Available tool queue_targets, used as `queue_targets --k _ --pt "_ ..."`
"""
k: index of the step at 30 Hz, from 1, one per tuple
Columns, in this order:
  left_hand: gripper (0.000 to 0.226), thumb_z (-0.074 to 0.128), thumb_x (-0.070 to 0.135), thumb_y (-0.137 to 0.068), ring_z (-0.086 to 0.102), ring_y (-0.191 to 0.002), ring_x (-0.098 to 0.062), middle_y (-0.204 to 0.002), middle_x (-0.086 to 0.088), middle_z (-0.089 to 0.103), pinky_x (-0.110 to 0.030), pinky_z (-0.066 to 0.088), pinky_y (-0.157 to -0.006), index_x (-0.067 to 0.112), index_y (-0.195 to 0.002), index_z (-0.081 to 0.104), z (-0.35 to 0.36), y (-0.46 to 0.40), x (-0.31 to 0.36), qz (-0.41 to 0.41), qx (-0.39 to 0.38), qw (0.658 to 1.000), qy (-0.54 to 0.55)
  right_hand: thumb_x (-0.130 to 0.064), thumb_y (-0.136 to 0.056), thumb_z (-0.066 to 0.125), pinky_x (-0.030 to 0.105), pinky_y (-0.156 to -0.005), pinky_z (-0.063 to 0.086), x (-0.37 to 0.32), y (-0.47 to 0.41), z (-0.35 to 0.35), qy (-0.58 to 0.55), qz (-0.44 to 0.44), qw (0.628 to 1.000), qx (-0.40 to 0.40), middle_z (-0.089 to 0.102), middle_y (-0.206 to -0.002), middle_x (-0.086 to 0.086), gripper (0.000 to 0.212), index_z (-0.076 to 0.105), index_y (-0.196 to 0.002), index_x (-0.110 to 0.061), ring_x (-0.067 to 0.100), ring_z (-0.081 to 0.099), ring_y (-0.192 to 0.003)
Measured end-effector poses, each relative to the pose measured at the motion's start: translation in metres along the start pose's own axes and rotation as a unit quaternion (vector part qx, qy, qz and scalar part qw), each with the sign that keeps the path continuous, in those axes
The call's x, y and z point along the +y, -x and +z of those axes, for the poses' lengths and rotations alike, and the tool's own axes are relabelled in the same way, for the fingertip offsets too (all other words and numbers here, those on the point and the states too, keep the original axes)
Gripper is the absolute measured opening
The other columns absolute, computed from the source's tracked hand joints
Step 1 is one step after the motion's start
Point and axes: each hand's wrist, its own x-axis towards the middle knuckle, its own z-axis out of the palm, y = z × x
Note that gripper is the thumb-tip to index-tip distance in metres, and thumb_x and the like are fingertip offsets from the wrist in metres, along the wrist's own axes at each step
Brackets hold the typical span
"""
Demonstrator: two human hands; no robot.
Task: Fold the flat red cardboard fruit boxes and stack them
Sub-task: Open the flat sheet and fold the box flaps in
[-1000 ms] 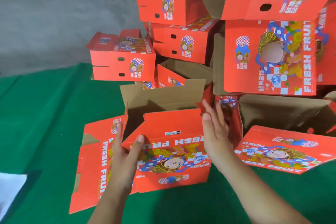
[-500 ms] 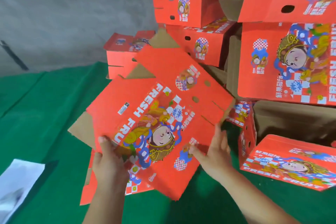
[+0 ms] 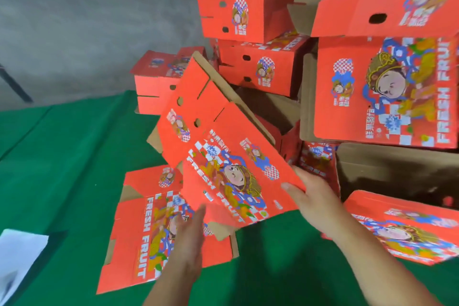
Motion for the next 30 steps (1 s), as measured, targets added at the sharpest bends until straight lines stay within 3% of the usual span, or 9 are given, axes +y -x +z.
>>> queue_targets --k 2,7,10,13,16,19,22,25,30 --pt "0.071 0.064 0.027 -0.102 0.058 -0.118 -0.014 -0.150 -0.004 0.050 -0.028 0.048 -0.093 0.022 -0.162 0.026 -0.016 -0.009 0.031 0.157 0.067 0.985 -0.035 -0.018 -0.096 0.071 0.036 -0.086 0.058 -0.004 -0.003 -0.029 0.009 -0.019 1.000 -0.009 0.078 -0.095 -0.020 0.018 0.075 -0.106 -0.033 -0.005 0.071 -0.086" --pt "0.086 0.054 0.057 -0.093 0.029 -0.152 -0.015 -0.164 -0.001 0.026 -0.036 0.021 -0.127 0.019 -0.164 0.022 -0.063 -0.016 0.093 0.456 0.127 0.867 -0.155 -0.016 -0.090 0.077 0.014 -0.078 0.050 -0.030 -0.004 -0.082 0.079 -0.060 0.991 -0.086 0.075 -0.093 -0.027 0.026 0.079 -0.091 -0.042 -0.012 0.068 -0.087" --pt "0.077 0.052 0.063 -0.090 0.042 -0.135 0.009 -0.150 0.007 0.044 -0.010 0.030 -0.110 0.034 -0.158 0.029 -0.050 0.000 0.106 0.446 0.017 0.886 -0.124 -0.014 -0.083 0.084 0.018 -0.074 0.054 -0.037 -0.005 -0.077 -0.003 -0.048 0.998 -0.032 0.076 -0.092 -0.020 0.022 0.078 -0.091 -0.033 0.001 0.072 -0.084" --pt "0.052 0.055 0.047 -0.098 0.051 -0.098 0.016 -0.117 0.006 0.049 -0.002 0.038 -0.091 0.034 -0.144 0.034 -0.035 0.013 0.101 0.448 0.019 0.889 -0.097 -0.019 -0.072 0.092 0.024 -0.081 0.058 -0.040 -0.006 -0.059 -0.069 -0.041 0.990 0.119 0.064 -0.113 -0.023 0.050 0.072 -0.115 -0.035 0.007 0.069 -0.095" --pt "0.057 0.052 0.039 -0.107 0.046 -0.117 0.023 -0.143 0.003 0.045 0.001 0.031 -0.100 0.031 -0.157 0.026 -0.031 0.019 0.099 0.425 0.023 0.900 -0.092 -0.029 -0.068 0.095 0.035 -0.107 0.048 -0.035 -0.007 -0.034 -0.164 0.006 0.957 0.238 0.051 -0.136 -0.005 0.084 0.051 -0.137 -0.042 0.006 0.058 -0.118" --pt "0.083 0.055 0.059 -0.094 0.041 -0.142 0.000 -0.157 0.006 0.039 -0.027 0.026 -0.121 0.038 -0.163 0.014 -0.027 0.023 0.098 0.399 0.016 0.912 -0.090 -0.067 -0.060 0.088 0.048 -0.119 0.036 -0.034 -0.009 -0.020 -0.262 0.053 0.942 0.203 0.036 -0.158 -0.006 0.112 0.009 -0.137 -0.078 0.013 0.047 -0.140" --pt "0.097 0.059 0.074 -0.080 0.036 -0.144 0.005 -0.159 0.018 0.036 -0.038 0.023 -0.127 0.048 -0.161 0.012 -0.031 0.019 0.100 0.378 0.015 0.921 -0.093 -0.091 -0.054 0.075 0.052 -0.123 0.029 -0.036 -0.016 -0.025 -0.260 0.068 0.949 0.167 0.014 -0.168 -0.019 0.110 -0.013 -0.121 -0.090 0.011 0.034 -0.150" --pt "0.103 0.068 0.083 -0.073 0.044 -0.139 0.007 -0.149 0.027 0.049 -0.042 0.030 -0.124 0.052 -0.158 0.018 -0.031 0.017 0.097 0.362 -0.019 0.924 -0.124 -0.090 -0.053 0.075 0.051 -0.123 0.029 -0.032 -0.019 -0.020 -0.258 0.077 0.956 0.119 0.014 -0.169 -0.019 0.111 -0.011 -0.124 -0.090 0.012 0.034 -0.150" --pt "0.075 0.066 0.050 -0.085 0.055 -0.133 -0.007 -0.141 0.011 0.062 -0.042 0.041 -0.117 0.032 -0.153 0.042 -0.002 0.028 0.075 0.368 -0.069 0.919 -0.125 -0.066 -0.072 0.075 0.033 -0.113 0.036 -0.042 -0.011 0.008 -0.277 0.043 0.958 0.054 0.026 -0.162 -0.026 0.100 0.006 -0.144 -0.076 -0.009 0.040 -0.137"
